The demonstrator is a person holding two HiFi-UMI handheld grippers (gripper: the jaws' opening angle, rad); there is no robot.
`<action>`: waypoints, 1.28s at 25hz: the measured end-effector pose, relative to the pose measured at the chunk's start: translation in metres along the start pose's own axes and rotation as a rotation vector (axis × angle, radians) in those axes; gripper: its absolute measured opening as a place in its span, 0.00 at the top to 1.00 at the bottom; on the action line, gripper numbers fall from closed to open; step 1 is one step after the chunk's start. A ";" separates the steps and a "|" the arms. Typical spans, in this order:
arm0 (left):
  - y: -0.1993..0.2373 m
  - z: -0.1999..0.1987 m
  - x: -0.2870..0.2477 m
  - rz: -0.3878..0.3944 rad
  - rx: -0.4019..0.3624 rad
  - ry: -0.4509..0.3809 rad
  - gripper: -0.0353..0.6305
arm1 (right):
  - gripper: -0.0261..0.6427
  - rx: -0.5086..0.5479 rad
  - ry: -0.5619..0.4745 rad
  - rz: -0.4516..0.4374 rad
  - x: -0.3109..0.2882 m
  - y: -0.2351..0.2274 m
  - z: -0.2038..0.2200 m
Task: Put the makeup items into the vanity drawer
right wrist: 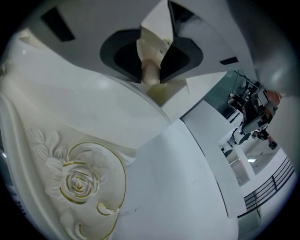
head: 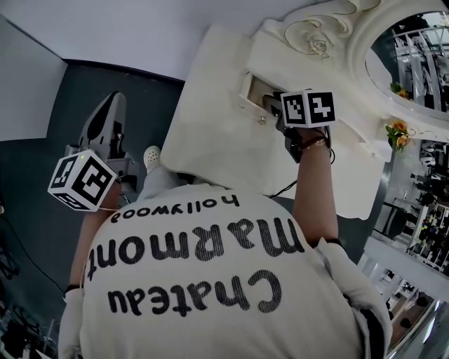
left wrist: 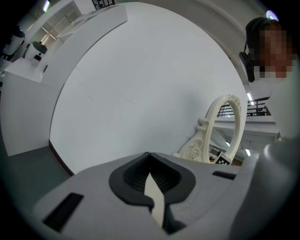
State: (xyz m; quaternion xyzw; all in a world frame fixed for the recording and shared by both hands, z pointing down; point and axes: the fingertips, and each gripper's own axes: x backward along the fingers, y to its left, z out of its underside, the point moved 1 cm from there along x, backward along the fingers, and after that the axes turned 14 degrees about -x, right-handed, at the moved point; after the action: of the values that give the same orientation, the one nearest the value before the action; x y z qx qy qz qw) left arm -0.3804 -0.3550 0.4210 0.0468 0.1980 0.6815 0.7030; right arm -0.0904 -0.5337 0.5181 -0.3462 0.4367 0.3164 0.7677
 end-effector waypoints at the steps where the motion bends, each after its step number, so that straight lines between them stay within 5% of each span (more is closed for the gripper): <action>1: 0.001 0.000 0.000 -0.001 0.004 -0.002 0.93 | 0.75 -0.009 -0.004 -0.001 0.000 0.001 -0.001; 32: 0.007 0.002 0.016 -0.010 0.038 -0.028 0.94 | 0.70 -0.054 -0.040 0.079 0.005 -0.010 0.003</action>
State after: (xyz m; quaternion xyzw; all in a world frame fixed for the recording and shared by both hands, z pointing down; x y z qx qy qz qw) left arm -0.3861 -0.3388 0.4213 0.0686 0.2012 0.6735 0.7079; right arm -0.0793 -0.5356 0.5179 -0.3428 0.4259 0.3649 0.7536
